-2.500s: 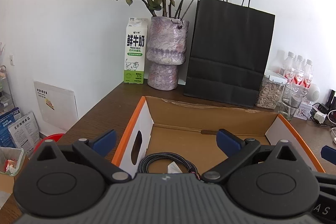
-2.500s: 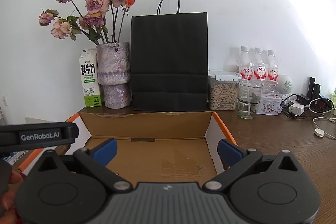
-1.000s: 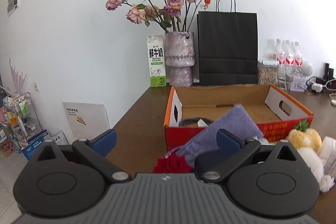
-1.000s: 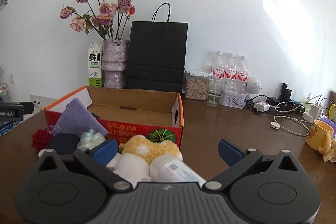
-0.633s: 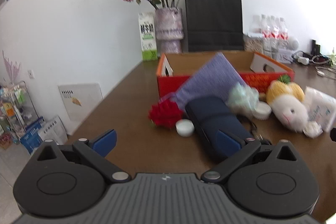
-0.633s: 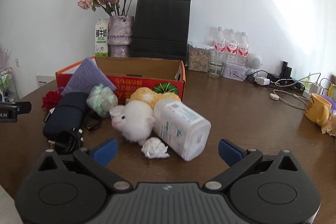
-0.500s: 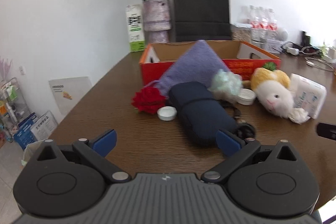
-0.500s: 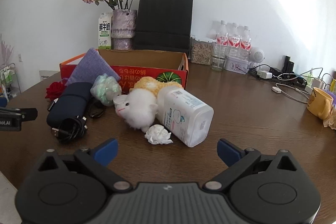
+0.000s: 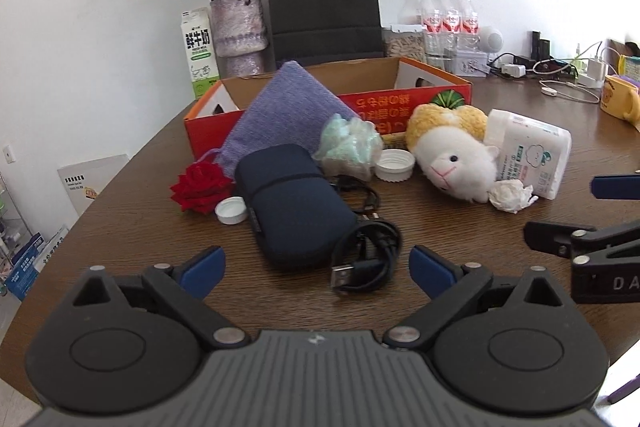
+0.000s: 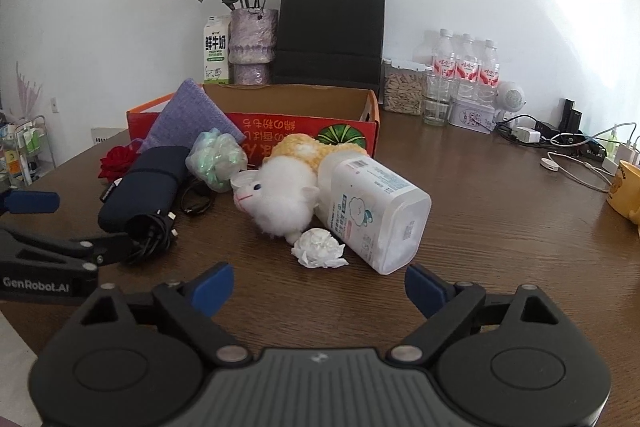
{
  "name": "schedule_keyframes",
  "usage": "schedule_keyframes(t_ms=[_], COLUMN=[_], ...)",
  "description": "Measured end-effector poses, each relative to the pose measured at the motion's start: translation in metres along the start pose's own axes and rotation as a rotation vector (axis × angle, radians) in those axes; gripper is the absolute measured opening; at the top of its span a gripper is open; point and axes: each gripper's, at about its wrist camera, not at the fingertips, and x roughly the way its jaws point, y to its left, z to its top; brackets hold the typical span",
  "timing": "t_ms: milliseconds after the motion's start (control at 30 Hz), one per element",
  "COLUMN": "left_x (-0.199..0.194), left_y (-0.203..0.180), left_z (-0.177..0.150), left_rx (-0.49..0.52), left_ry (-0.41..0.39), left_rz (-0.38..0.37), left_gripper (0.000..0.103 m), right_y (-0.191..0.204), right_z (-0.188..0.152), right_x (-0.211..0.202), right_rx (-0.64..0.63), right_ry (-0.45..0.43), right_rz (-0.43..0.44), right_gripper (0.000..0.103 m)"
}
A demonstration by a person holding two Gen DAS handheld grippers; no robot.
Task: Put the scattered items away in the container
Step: 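Grasp the black charger cable with left tool while right tool grasps tissue ball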
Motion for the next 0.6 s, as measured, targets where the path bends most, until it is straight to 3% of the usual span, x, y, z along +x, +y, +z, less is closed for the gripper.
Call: schedule_keyframes(t_ms=[100, 333, 600], left_x=[0.005, 0.017, 0.021], left_y=[-0.01, -0.023, -0.026], left_z=[0.0, -0.001, 0.0], left_rx=[0.01, 0.004, 0.004], left_ry=[0.019, 0.062, 0.067], left_rz=[-0.004, -0.005, -0.009], left_gripper=[0.09, 0.063, 0.057], right_y=[-0.003, -0.008, -0.012], right_z=[0.001, 0.009, 0.014], right_x=[0.006, 0.024, 0.044], right_rx=[-0.013, -0.044, -0.04], right_ry=[0.008, 0.02, 0.042], right_rz=[0.038, 0.095, 0.105], right_gripper=[0.085, 0.061, 0.055])
